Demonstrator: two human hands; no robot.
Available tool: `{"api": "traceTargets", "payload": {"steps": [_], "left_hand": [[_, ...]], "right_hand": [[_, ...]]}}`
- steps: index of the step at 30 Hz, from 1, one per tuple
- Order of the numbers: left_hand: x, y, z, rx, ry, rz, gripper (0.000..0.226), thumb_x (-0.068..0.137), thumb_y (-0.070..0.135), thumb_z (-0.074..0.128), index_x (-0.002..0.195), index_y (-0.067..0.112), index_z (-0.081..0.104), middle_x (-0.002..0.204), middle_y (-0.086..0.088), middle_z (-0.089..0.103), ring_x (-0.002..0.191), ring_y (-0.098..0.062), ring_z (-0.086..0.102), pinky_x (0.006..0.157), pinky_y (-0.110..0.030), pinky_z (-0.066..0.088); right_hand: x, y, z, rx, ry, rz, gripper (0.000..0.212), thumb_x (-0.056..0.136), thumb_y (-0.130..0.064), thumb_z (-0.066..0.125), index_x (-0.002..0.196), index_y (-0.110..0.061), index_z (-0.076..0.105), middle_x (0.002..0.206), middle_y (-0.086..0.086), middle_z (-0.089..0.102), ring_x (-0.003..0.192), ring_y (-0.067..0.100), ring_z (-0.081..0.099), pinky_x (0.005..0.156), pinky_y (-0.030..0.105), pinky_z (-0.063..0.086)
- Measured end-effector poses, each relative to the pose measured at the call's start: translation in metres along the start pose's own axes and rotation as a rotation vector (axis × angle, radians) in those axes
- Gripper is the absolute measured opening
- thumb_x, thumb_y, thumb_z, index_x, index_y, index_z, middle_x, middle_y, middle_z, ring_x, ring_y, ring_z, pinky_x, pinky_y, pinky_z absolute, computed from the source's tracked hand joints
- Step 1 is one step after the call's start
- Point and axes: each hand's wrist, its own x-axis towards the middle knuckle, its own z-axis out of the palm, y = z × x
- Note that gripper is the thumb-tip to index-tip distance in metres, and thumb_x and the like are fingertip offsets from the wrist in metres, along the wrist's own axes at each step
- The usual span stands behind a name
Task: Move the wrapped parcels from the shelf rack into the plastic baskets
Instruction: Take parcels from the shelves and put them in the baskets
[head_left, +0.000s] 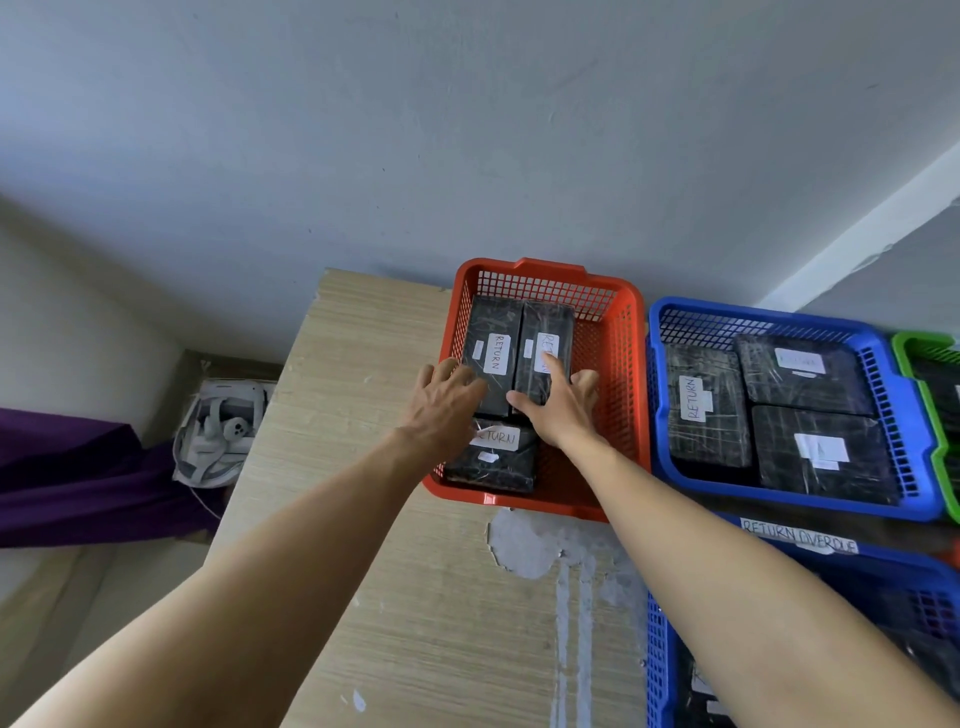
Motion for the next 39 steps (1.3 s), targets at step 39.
{"api": "traceTargets", "payload": {"steps": [39], "left_hand": [[-0.037, 0.105, -0.043, -0.226, 0.000, 0.022, 0.046, 0.087, 0.044, 0.061, 0.127, 0.022, 0.053, 0.134, 0.000, 0.052, 0.130, -0.021, 0.037, 0.107, -0.040, 0.023]], "right_hand": [[-0.125, 0.052, -0.112, -0.080, -0.009, -0.140, 0.067, 0.091, -0.050, 0.058, 0.147, -0.023, 0.032, 0.148, 0.006, 0.028, 0.135, 0.024, 0.038, 0.106, 0.039, 0.036]]}}
